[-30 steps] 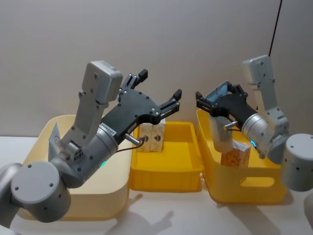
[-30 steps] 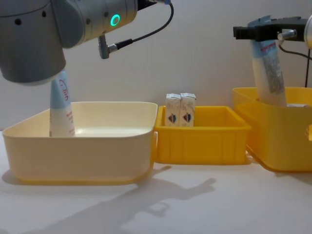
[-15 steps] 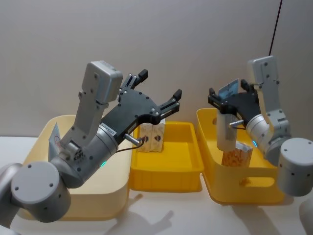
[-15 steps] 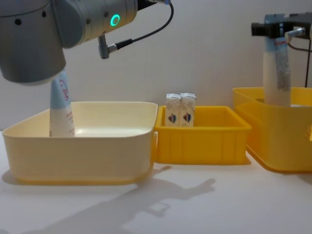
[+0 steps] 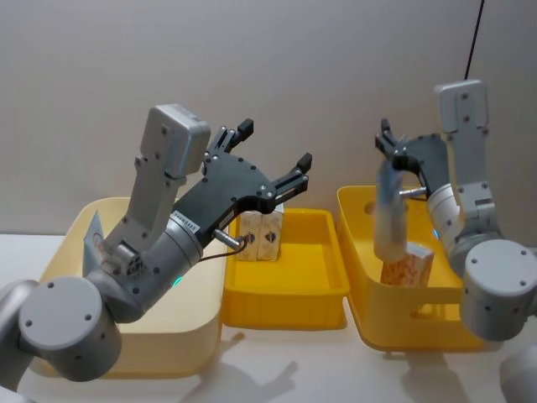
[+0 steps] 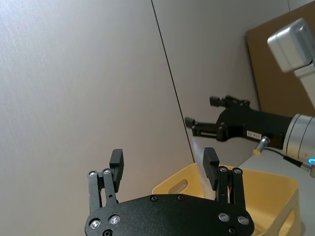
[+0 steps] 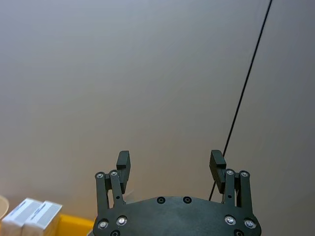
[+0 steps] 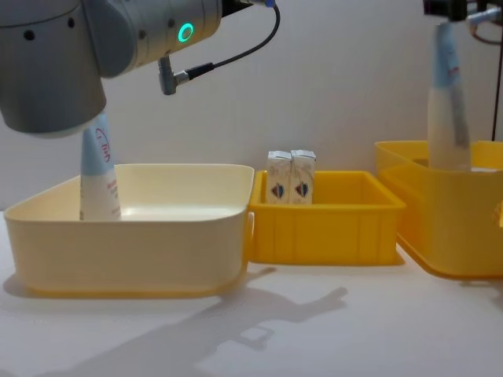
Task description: Bimanual collaborative sorting of washing and personal care products
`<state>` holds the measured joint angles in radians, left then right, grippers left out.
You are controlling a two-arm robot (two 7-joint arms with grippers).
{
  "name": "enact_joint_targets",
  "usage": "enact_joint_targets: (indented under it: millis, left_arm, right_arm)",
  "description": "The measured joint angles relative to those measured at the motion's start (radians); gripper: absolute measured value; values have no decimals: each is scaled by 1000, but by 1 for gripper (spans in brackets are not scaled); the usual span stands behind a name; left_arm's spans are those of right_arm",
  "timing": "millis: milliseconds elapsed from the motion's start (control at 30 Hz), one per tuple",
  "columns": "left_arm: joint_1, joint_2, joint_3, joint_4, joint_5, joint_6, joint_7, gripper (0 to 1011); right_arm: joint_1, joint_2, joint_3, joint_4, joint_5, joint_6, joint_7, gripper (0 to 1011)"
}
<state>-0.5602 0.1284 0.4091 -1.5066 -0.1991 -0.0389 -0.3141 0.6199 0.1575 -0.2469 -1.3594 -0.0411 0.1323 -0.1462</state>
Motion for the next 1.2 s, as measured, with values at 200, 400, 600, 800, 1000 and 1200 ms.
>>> enact_joint_targets:
  millis: [200,400,600,800,1000,1200]
  left_arm:
    - [0,0,0,0,0,0,0,1003]
    - [0,0,0,0,0,0,0,1003]
    - [0,0,0,0,0,0,0,1003]
    - [0,0,0,0,0,0,0,1003]
    - [0,0,0,0,0,0,0,1003]
    - [0,0,0,0,0,0,0,1003]
  right_arm:
    - [-10,-17,-5,-43,-45,-33,-66,1001]
    - [-16,-30,-8,-83,-88,-69,-125,1001]
    - [-25,-39,-9,-122,-126,-100,-175,1001]
    - [-36,-46,-6,-169,-166,-123,-224,1001]
    - [-43,-51,-3,-202,-191,-137,-255,1001]
    - [-47,-54,-1,-221,-207,-144,-274,1001]
